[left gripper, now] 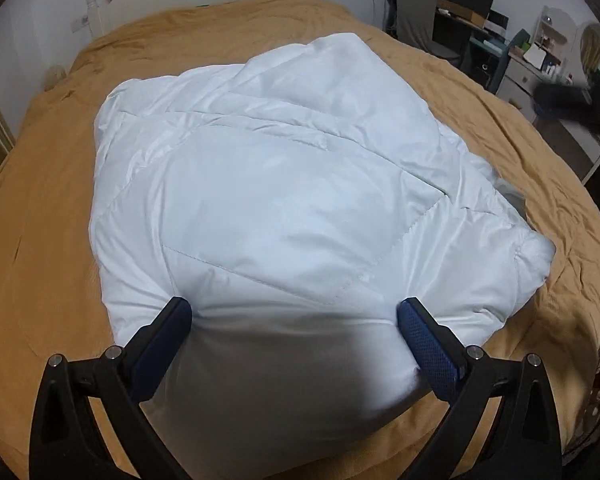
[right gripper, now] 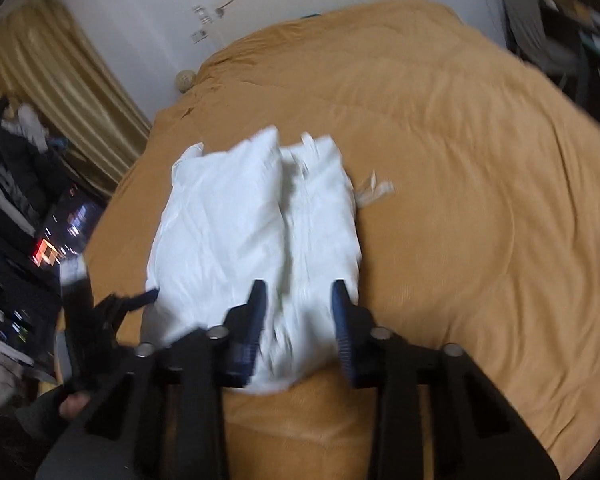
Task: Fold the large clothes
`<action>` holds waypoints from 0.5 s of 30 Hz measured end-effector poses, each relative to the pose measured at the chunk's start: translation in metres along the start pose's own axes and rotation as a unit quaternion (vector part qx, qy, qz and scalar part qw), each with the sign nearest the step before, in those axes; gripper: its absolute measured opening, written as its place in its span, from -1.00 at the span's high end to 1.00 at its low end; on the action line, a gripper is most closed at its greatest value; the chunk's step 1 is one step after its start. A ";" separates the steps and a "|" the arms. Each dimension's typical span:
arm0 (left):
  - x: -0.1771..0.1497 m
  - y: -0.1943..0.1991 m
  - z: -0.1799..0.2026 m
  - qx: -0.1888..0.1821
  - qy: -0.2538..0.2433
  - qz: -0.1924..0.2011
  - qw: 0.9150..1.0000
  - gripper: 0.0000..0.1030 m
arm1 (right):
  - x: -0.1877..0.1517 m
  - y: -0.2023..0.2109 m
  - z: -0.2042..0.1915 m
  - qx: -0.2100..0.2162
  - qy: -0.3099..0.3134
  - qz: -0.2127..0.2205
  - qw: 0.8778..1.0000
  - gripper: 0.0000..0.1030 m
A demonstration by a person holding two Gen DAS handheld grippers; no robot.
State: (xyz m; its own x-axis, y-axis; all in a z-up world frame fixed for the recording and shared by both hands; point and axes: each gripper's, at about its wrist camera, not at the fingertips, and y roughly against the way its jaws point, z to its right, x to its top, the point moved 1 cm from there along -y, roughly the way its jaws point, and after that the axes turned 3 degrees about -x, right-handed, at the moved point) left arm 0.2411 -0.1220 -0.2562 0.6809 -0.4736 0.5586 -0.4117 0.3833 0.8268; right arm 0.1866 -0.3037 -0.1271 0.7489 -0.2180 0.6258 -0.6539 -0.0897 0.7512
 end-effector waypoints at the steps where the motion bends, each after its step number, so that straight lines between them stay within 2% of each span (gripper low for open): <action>1: -0.001 -0.001 0.001 -0.002 -0.007 -0.004 1.000 -0.99 | 0.017 -0.010 -0.017 0.008 0.022 0.002 1.000 0.49; 4: -0.003 0.005 0.000 -0.010 -0.021 -0.012 1.000 -0.99 | 0.051 -0.049 -0.065 0.033 0.083 -0.021 0.996 0.49; 5: -0.004 0.003 0.001 -0.010 -0.027 -0.014 0.999 -0.99 | 0.058 -0.066 -0.068 0.023 0.100 -0.033 0.994 0.49; 7: -0.007 0.014 0.010 -0.008 -0.040 -0.017 0.999 -0.99 | 0.065 -0.107 -0.074 -0.043 0.122 -0.064 0.989 0.49; 9: -0.006 0.015 0.019 -0.009 -0.055 -0.018 0.998 -0.99 | 0.069 -0.161 -0.058 -0.107 0.104 -0.116 0.982 0.58; 10: -0.010 0.019 0.023 -0.012 -0.064 -0.017 0.998 -0.99 | 0.067 -0.180 -0.045 -0.121 0.090 -0.137 0.979 0.63; 11: -0.013 0.021 0.026 -0.015 -0.072 -0.015 0.997 -0.99 | 0.065 -0.195 -0.032 -0.148 0.082 -0.148 0.974 0.78; 13: -0.017 0.024 0.029 -0.013 -0.081 -0.013 0.997 -0.99 | 0.064 -0.201 -0.013 -0.210 0.076 -0.144 0.964 0.84; 14: -0.020 0.024 0.028 -0.010 -0.082 -0.014 0.996 -0.99 | 0.062 -0.194 -0.006 -0.209 0.068 -0.140 0.965 0.84; 15: -0.022 0.024 0.026 -0.010 -0.079 -0.013 0.997 -0.99 | 0.064 -0.178 -0.003 -0.185 0.053 -0.128 0.973 0.83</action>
State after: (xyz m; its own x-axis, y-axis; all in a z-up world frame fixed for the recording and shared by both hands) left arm 0.2006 -0.1237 -0.2470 0.5862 -0.6020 0.5422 -0.3820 0.3847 0.8403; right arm 0.3517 -0.2989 -0.2200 0.9018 -0.1304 0.4120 -0.3762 0.2323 0.8970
